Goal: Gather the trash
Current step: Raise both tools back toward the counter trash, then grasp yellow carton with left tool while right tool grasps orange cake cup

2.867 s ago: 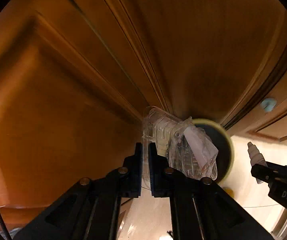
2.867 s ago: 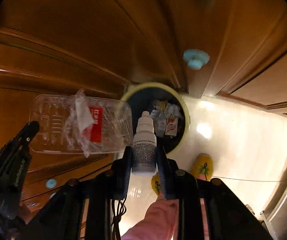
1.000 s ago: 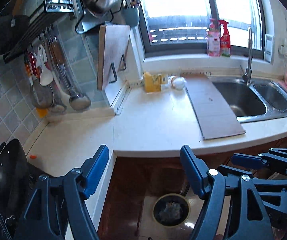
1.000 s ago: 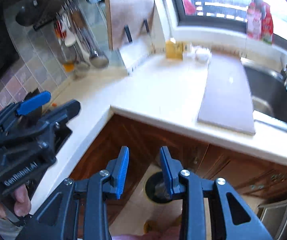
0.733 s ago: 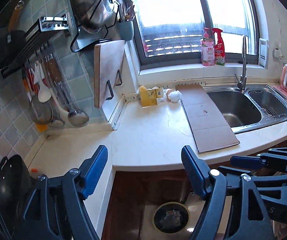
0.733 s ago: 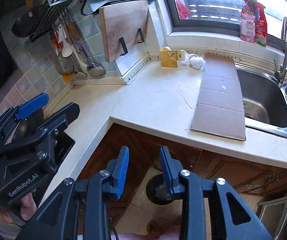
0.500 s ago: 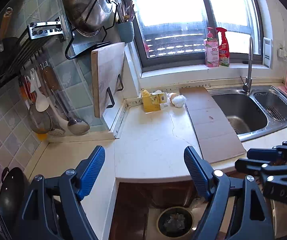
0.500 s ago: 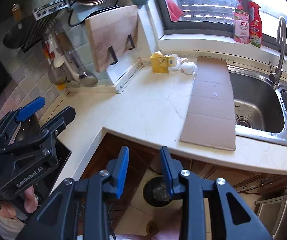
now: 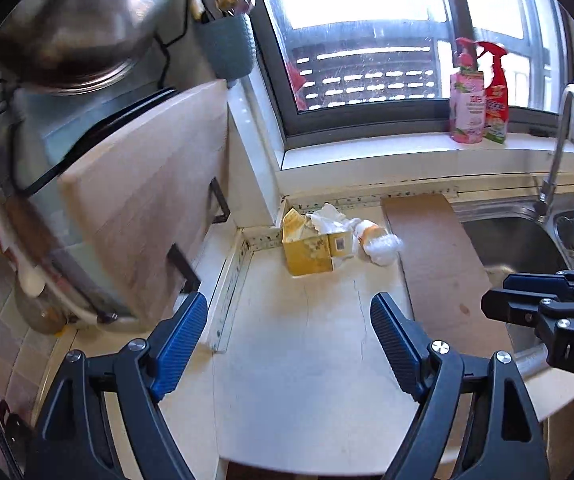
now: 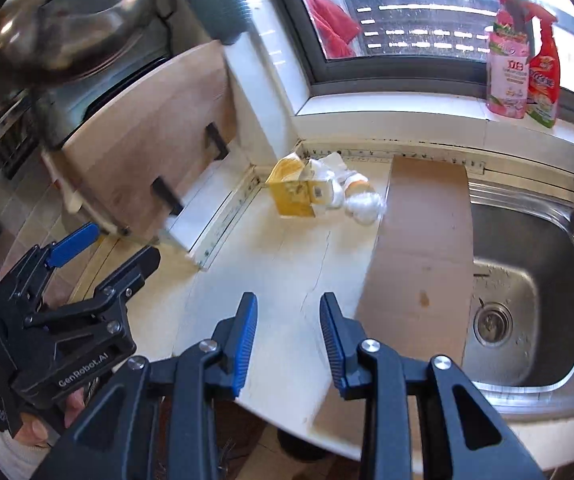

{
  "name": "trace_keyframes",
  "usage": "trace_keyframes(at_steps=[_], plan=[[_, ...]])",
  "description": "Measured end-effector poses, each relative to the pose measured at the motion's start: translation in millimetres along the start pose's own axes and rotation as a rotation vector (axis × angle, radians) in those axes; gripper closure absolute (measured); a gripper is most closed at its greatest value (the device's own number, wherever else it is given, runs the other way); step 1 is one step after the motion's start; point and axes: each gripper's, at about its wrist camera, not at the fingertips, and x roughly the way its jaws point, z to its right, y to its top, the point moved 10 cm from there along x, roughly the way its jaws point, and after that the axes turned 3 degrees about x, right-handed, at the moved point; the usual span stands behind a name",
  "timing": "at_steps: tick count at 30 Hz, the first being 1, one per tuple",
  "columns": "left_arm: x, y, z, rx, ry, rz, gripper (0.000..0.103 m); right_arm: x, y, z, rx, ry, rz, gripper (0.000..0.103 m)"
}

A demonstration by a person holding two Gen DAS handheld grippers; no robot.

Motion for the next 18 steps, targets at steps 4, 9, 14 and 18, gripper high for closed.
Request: trace_keyframes(at_steps=[4,9,14,18], plan=[[67,38,4,-0.01,0.014,-0.094,0.021,51,52,40,0.083,0.018,-0.053,0.07],[148,55,6,-0.034,0.017,-0.228,0.021,117,82,83,0.182,0.042,-0.132,0.07],[216,57,-2,-0.054,0.07,-0.329,0.021,173,93,107,0.239,0.042,-0.199,0.07],[256,52,-15,-0.095,0.1,-0.393,0.021,201,103,116,0.261,0.05,-0.215,0.07]])
